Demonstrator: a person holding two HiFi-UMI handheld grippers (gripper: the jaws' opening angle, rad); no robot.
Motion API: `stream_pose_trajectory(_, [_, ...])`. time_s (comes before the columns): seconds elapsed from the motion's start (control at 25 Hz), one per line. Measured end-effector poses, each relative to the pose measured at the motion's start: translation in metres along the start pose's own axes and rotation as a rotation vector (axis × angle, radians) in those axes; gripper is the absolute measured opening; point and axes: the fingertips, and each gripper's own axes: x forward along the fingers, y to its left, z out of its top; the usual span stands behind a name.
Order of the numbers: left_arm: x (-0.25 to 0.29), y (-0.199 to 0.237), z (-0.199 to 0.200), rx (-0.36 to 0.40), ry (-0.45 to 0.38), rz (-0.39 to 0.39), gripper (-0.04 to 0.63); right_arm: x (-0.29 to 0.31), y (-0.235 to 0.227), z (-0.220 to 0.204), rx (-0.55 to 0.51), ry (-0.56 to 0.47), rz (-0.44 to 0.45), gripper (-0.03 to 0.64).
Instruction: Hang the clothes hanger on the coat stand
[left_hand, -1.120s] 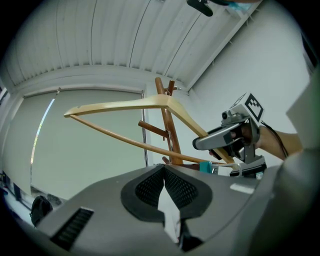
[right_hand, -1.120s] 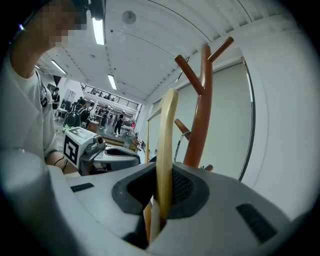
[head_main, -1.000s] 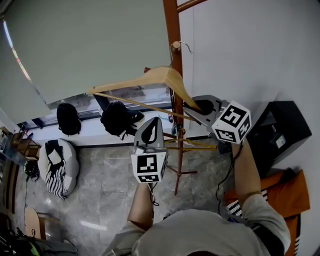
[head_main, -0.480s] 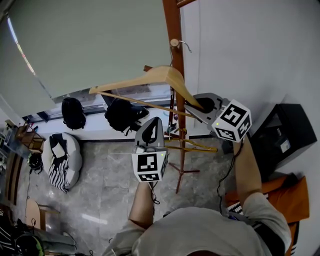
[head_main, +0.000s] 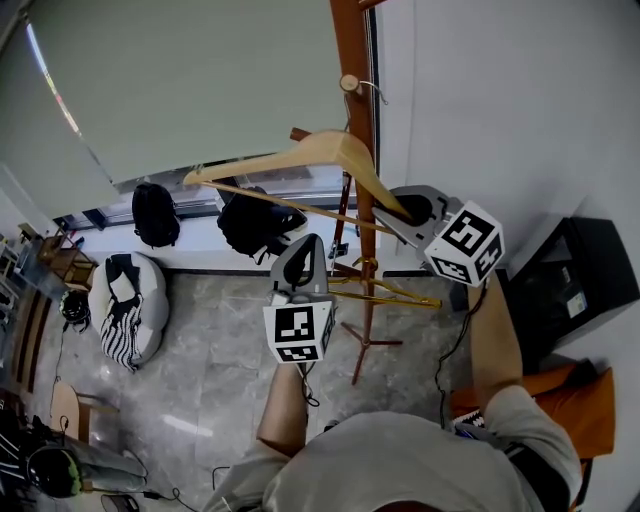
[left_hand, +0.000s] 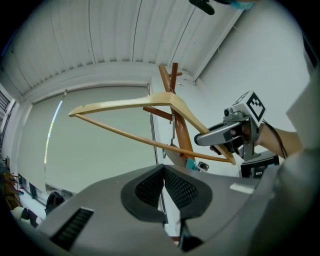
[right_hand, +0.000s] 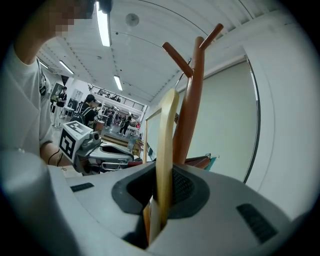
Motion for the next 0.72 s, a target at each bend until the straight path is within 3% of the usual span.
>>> stream_pose_trajectory(0.36, [-0.01,0.006,-0.01,-0.016,0.017,0.021,0.011,0.0,-0.003,-0.006,-0.029,0.006,-0.044,0.041])
stream_pose_trajectory(0.72, [-0.044,0.01,-0.019,-0.095,0.031,0.005,0.011,-0.011,-0.009,0.003,-0.044,-0.049,-0.258,0.141])
